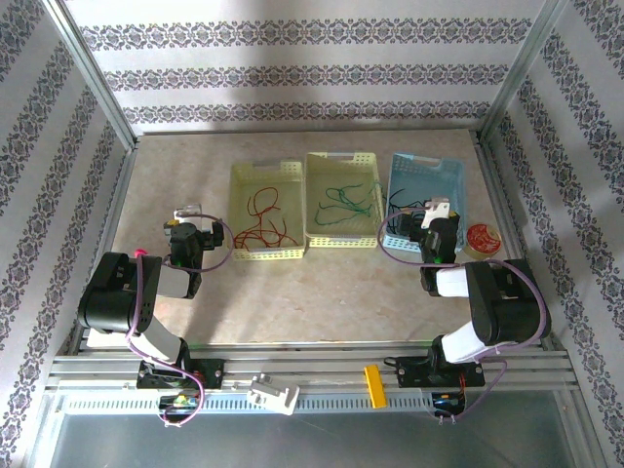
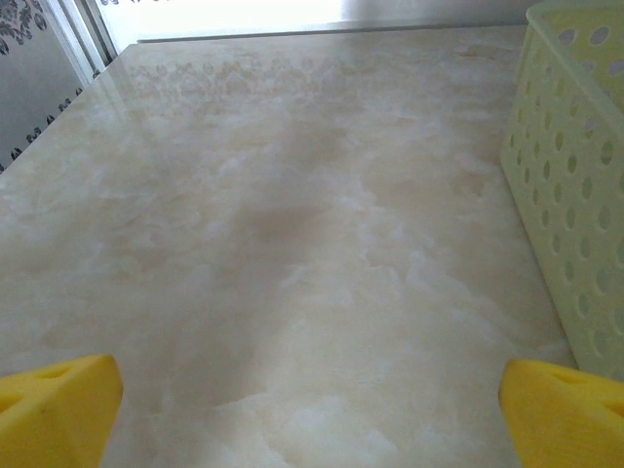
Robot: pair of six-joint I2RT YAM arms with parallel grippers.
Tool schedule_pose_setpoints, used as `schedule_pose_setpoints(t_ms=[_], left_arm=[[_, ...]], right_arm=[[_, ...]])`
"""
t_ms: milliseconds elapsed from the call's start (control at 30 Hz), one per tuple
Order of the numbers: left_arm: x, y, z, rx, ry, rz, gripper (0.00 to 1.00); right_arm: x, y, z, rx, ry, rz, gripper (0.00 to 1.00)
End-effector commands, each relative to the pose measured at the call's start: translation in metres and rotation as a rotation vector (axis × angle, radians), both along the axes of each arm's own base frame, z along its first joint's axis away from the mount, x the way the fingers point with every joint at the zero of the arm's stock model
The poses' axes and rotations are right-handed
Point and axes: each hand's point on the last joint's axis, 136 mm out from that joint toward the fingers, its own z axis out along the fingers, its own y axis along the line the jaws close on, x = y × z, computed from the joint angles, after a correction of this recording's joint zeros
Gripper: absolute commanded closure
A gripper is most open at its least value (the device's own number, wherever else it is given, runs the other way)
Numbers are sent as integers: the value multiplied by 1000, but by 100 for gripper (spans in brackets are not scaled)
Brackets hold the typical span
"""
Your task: Untangle the cables
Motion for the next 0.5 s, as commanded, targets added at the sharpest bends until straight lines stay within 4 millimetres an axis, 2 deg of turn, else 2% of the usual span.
schedule_pose_setpoints(t_ms=[0,100,133,167,467], left_arm=[[7,2,14,-15,-60,7,1],[7,2,14,-15,-56,6,1],[8,2,15,-15,-58,6,1],[8,2,15,-15,-59,8,1],[8,2,14,-15,-58,7,1]], right_arm=[[-2,0,-5,18,9,6,2],[-2,0,-5,19,10,6,2],[5,0,4,21,-14,6,2],[6,-1,5,25,-16,9,2],[6,1,5,42,-14,35,2]])
